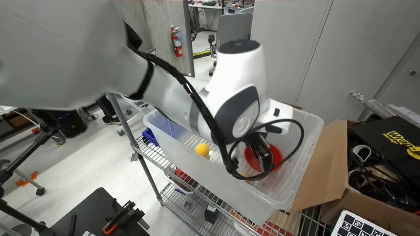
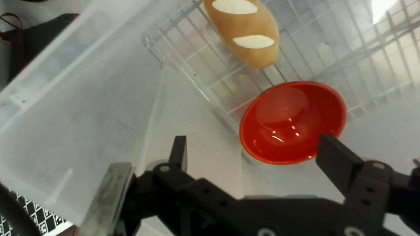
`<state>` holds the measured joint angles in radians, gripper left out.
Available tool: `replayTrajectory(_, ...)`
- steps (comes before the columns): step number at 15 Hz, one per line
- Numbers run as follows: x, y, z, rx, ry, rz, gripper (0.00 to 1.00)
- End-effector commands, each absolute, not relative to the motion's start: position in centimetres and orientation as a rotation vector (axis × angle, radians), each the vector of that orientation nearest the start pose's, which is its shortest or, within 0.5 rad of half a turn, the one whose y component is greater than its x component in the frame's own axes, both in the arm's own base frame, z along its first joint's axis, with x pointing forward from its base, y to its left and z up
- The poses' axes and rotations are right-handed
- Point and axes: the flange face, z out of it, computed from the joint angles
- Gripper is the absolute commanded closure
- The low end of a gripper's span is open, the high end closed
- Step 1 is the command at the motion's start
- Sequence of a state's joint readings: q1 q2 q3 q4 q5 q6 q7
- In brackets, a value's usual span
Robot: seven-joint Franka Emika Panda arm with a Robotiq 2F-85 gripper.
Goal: Move the toy bread in the container to the left
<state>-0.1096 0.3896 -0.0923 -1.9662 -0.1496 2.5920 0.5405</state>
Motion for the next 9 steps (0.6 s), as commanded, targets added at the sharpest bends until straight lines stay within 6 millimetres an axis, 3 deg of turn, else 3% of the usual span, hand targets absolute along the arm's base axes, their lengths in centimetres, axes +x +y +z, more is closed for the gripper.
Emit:
replayTrajectory(1,66.7,-13.3,23.9,-3.088,0.978,-0.340,0.00)
replayTrajectory(4,68.2,-12.0,19.2,-3.118,0.954,-0.219,0.00)
replayTrajectory(9,68.6,-8.9,15.6,-3.172,0.870,0.027,0.00)
